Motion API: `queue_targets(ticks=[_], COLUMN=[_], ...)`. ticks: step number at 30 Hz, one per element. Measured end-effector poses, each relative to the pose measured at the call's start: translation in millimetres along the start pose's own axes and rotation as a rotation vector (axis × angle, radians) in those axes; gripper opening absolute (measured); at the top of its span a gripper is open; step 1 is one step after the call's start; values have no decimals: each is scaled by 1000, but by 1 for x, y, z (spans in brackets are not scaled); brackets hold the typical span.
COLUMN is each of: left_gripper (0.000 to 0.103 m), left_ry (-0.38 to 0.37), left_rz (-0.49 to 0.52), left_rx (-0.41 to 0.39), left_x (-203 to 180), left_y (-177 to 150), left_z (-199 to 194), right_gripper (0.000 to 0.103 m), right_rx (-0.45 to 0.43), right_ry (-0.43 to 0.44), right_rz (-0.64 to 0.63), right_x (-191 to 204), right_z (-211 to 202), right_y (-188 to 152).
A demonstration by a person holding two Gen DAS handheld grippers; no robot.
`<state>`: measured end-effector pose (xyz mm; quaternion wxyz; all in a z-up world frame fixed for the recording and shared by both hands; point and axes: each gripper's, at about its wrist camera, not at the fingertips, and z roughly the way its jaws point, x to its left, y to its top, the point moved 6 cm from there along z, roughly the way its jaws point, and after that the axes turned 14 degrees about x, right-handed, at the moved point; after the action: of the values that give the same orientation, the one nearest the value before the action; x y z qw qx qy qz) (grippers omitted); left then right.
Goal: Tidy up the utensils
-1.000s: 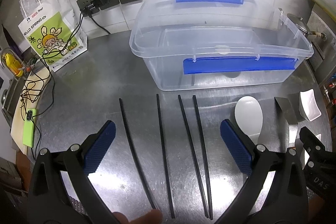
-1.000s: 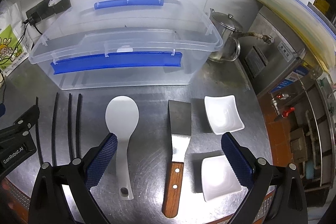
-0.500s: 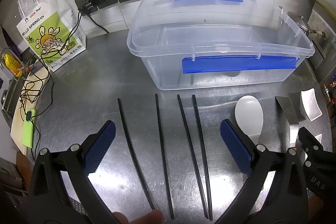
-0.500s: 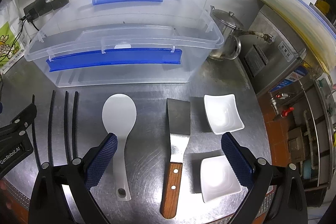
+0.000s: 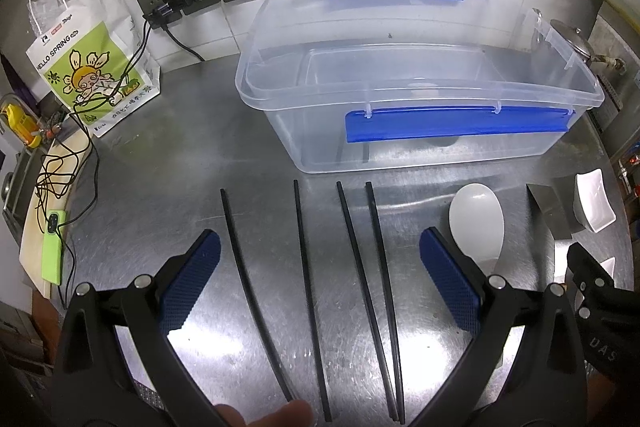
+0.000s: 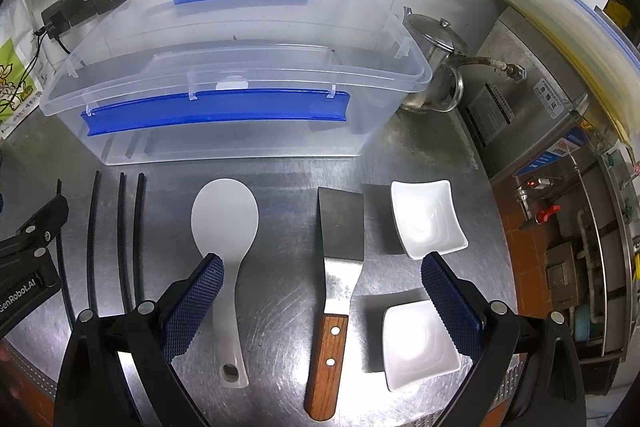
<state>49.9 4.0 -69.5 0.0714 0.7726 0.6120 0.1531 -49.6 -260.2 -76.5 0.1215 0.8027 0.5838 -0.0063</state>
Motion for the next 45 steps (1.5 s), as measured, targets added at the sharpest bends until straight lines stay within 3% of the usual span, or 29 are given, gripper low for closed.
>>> queue_targets(ticks=[17,21,25,26,30,34,39,40,41,42,43,44,45], left_gripper=[96,96,96,96,96,96,95,94,88,78,71,59,53], left_ry=[-4,-40,-186,-261,-480,-538,-649,-678,-694,-687,-674,-647,-636], left_rz=[16,33,93,126,267,352,329,326,330,338,348,350,342], left_rx=[15,30,42,52,153,187,230,240,248,250,252,261,272], left_x=[-3,-11,-35,-49,-96,-144,-208,-218,-230,-236,-241,-247,-255], left_y=[4,4,4,4,-4,-24,-50,-55,-64,-67,-71,-77,-79], left_z=[6,9,8,6,8,8,4,4,4,2,3,7,10], right_gripper=[98,98,98,98,98,98,98,96,87,80,61,53,53], right_rx=[14,4,-59,-63,-3,48,97,116,137,153,165,195,226], right_ry=[-14,-7,2,6,54,170,342,361,380,385,388,398,426], right_rz=[8,25,100,122,225,276,163,130,79,43,27,19,4], right_x=[-2,-9,-51,-64,-124,-169,-192,-193,-192,-192,-193,-194,-193], right_z=[5,5,-5,-5,9,29,49,52,56,60,63,69,76], right_y=[1,0,-10,-14,-43,-67,-71,-70,-70,-70,-71,-70,-70])
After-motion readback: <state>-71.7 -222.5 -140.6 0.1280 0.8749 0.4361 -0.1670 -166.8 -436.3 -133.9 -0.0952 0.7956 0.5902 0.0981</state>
